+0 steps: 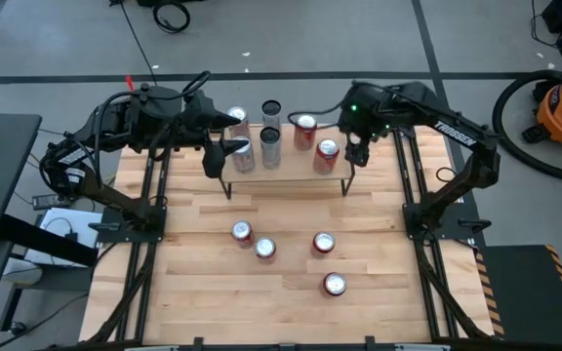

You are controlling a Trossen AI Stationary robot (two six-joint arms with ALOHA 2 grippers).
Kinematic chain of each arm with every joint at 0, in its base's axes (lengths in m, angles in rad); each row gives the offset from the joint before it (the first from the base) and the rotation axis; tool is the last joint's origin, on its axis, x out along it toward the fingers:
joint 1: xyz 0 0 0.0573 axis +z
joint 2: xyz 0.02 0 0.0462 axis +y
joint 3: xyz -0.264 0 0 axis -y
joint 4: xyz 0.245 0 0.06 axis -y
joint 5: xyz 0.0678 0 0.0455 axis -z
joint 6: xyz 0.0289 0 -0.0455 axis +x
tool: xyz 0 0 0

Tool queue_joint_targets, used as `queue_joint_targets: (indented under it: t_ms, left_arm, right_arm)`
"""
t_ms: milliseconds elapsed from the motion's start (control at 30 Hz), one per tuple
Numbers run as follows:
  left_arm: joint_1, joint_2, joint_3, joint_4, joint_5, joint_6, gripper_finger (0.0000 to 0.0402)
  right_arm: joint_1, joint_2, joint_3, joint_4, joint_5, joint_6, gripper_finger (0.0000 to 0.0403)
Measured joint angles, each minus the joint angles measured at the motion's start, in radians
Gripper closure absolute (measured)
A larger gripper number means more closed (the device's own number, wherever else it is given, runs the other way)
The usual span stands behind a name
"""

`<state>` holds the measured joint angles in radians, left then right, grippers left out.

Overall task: Place canned beverage on shelf
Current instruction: Put the red soda can aligned with the other red soda can on the shelf

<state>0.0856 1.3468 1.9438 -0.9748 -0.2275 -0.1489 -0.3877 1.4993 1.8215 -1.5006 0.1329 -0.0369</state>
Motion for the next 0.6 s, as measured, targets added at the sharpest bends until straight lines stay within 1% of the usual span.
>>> queue_joint_targets:
  t_ms: [100, 300, 433, 600]
  left_arm:
    - [0.000, 0.000, 0.000, 0.000, 0.000, 0.000, 0.0114]
    - [-0.005, 0.000, 0.000, -0.003, 0.000, 0.002, 0.0114]
    - [-0.005, 0.000, 0.000, -0.005, 0.000, 0.007, 0.0114]
    - [-0.005, 0.000, 0.000, -0.005, 0.000, 0.014, 0.0114]
  right_arm:
    - [0.003, -0.027, -0.107, 0.066, -0.002, -0.004, 0.0104]
    - [-0.003, -0.080, -0.321, 0.270, -0.034, 0.016, 0.0115]
    - [-0.003, -0.086, -0.420, 0.349, -0.034, 0.027, 0.0115]
    - [-0.001, -0.087, -0.501, 0.491, -0.035, 0.021, 0.0117]
